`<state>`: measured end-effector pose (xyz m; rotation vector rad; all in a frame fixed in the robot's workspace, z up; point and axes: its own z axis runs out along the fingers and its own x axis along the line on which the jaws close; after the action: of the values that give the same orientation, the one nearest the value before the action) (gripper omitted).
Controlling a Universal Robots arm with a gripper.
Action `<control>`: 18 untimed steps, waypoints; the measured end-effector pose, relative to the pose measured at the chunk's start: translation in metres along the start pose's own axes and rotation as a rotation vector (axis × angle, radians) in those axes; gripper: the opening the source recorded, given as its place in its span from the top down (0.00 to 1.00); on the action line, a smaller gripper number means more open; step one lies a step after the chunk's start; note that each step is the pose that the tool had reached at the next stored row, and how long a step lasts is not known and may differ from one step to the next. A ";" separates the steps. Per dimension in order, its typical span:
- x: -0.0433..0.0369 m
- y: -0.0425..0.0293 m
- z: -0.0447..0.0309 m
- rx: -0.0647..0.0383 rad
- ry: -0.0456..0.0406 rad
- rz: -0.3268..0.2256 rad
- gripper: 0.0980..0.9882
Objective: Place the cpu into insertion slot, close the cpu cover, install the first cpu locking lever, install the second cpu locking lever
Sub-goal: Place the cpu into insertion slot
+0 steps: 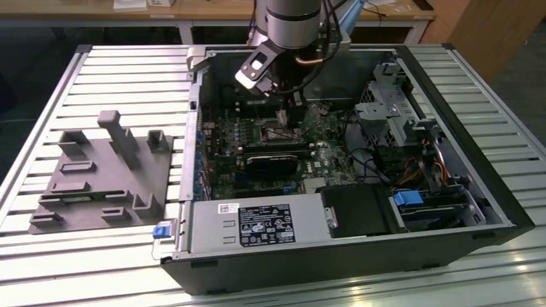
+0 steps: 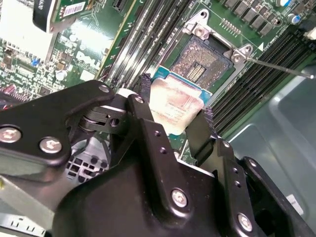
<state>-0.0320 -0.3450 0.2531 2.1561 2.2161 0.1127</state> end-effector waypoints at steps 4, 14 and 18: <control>0.0009 -0.0026 0.0044 0.000 -0.0008 -0.003 0.51; 0.0066 -0.0101 0.0153 0.000 -0.0020 -0.006 0.51; 0.0082 -0.0119 0.0196 0.000 -0.0020 -0.006 0.51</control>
<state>-0.0424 -0.3368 0.2326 2.1490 2.2210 0.1102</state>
